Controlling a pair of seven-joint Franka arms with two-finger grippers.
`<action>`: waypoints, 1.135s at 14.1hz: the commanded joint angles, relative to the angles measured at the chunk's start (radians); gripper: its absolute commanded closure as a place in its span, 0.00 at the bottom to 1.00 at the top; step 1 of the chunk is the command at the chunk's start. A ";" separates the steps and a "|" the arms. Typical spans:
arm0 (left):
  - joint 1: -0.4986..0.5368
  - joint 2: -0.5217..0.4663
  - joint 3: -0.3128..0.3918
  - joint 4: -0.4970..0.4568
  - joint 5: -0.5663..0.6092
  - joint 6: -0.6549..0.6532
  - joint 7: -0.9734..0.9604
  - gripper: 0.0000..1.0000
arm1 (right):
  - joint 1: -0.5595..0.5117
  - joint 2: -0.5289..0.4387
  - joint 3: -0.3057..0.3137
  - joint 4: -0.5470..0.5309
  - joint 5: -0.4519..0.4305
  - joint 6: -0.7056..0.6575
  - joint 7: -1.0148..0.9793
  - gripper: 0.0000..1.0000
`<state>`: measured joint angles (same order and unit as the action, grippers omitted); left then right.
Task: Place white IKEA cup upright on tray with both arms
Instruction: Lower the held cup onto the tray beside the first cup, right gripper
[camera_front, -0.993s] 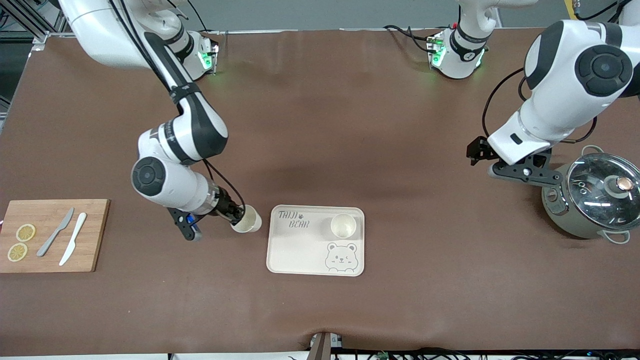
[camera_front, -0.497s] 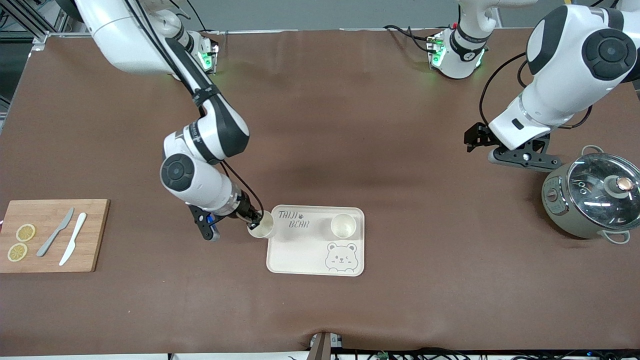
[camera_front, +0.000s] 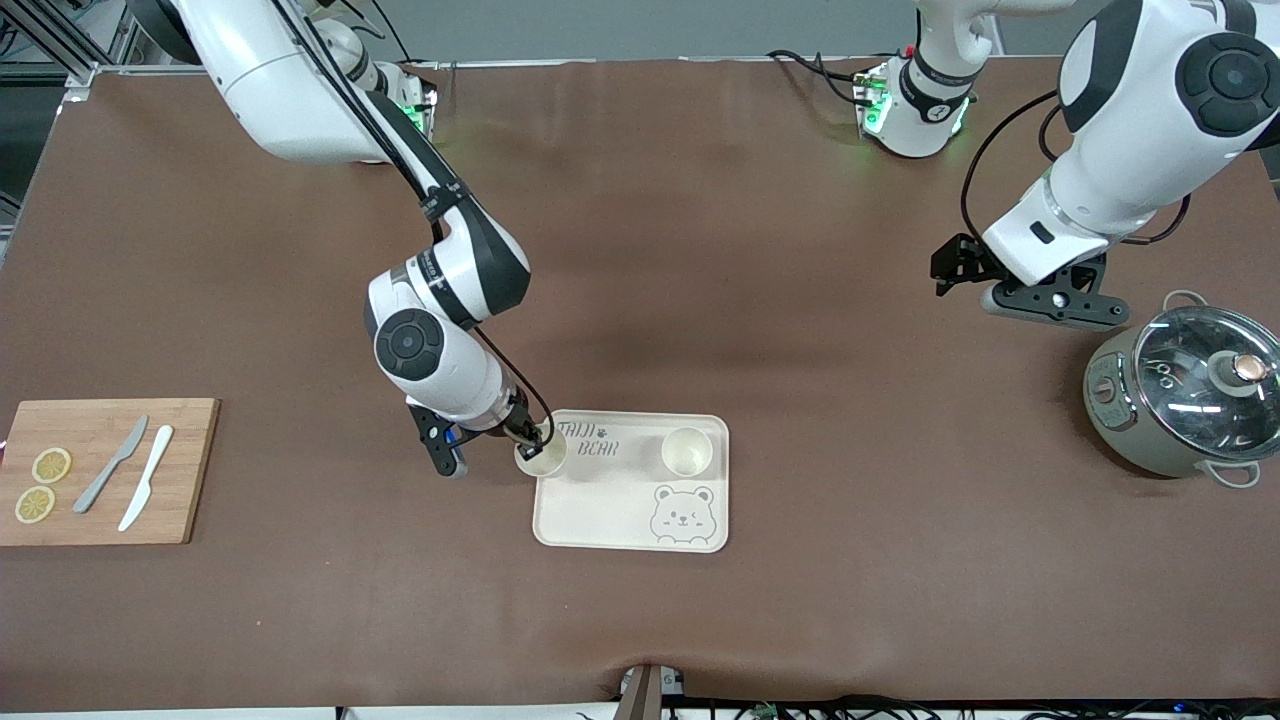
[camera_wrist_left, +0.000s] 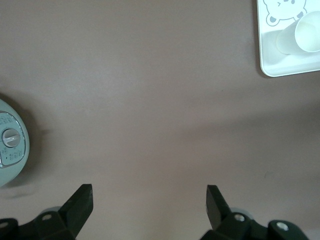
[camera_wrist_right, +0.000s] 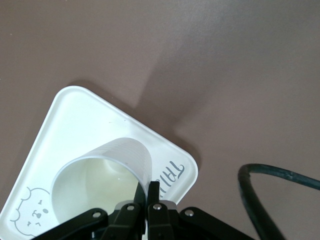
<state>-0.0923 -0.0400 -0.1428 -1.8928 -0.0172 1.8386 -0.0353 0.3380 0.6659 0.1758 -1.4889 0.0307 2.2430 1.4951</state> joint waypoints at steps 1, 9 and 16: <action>0.014 -0.026 -0.006 -0.020 -0.023 -0.002 0.020 0.00 | 0.013 0.034 0.001 0.032 -0.025 0.039 0.040 1.00; 0.083 -0.057 0.002 -0.009 -0.018 -0.025 0.069 0.00 | 0.038 0.080 0.001 0.030 -0.022 0.081 0.080 1.00; 0.095 -0.023 0.005 0.090 0.023 -0.082 0.106 0.00 | 0.049 0.081 0.002 0.021 -0.023 0.081 0.085 0.91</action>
<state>-0.0013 -0.0780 -0.1384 -1.8422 -0.0150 1.7882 0.0385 0.3796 0.7372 0.1762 -1.4846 0.0305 2.3288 1.5520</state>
